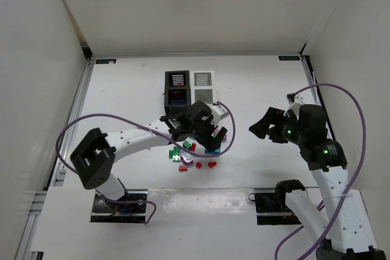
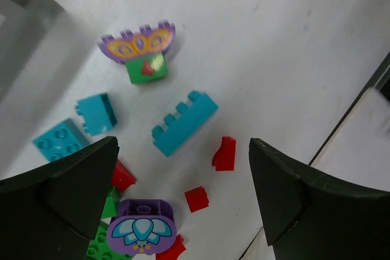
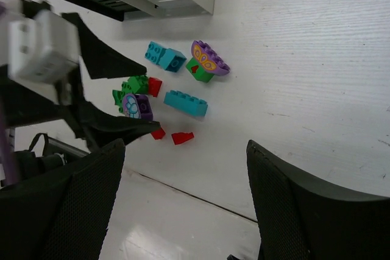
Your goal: Sort the legos into containers by color
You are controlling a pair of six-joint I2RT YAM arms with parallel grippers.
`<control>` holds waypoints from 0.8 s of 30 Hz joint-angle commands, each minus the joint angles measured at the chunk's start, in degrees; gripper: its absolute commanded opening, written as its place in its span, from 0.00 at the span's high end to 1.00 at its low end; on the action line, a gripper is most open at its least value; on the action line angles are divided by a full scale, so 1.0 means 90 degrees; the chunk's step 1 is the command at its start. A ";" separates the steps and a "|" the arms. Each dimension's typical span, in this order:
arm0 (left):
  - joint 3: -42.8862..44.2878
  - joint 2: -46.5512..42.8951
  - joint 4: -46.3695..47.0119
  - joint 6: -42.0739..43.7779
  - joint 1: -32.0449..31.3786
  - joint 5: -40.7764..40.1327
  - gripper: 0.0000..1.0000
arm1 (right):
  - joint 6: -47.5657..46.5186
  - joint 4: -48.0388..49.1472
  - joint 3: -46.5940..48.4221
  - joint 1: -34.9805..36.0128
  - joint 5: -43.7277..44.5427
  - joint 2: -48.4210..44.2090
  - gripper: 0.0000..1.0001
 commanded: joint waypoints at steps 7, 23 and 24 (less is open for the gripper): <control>-0.0218 0.0586 0.0320 0.0761 0.0157 0.1101 0.00 | -0.0116 0.0173 -0.0230 -0.0039 -0.0207 0.0263 0.17; 0.0367 0.1426 -0.0295 0.0995 -0.0048 0.0448 0.22 | -0.0194 0.0261 -0.0386 -0.0362 -0.0480 0.0322 0.17; 0.0397 0.1484 -0.0315 0.0986 -0.0058 0.0417 0.24 | -0.0223 0.0251 -0.0386 -0.0381 -0.0490 0.0341 0.17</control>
